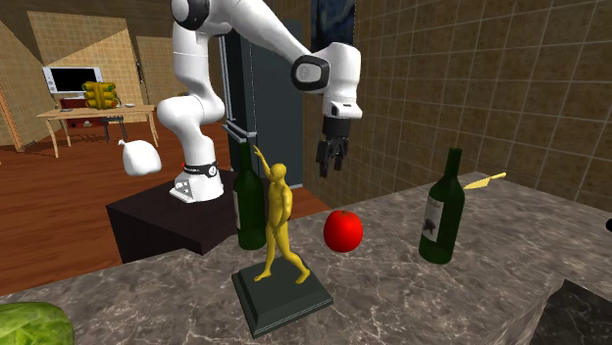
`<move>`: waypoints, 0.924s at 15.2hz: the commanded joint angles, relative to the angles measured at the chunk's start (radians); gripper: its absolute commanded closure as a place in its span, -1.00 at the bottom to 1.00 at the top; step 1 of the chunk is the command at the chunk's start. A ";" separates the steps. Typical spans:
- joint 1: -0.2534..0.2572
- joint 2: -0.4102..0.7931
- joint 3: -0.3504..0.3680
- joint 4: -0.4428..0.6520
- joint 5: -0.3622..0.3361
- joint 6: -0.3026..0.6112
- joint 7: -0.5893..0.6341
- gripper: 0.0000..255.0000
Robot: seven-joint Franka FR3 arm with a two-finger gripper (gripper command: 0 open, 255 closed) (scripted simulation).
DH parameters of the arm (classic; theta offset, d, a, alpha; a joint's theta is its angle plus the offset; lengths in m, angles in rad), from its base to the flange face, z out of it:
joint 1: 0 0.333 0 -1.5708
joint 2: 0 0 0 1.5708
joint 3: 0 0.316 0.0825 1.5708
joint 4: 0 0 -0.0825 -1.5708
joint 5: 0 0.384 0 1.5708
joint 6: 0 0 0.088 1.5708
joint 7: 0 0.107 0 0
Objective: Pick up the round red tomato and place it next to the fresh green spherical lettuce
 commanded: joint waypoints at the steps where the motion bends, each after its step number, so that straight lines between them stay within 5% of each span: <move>1: 0.002 0.081 -0.001 0.049 -0.004 0.026 0.013 -1.00; 5: 0.004 0.226 -0.006 0.169 -0.007 0.043 0.023 -1.00; 14: 0.002 0.284 -0.012 0.143 -0.018 0.127 0.030 -1.00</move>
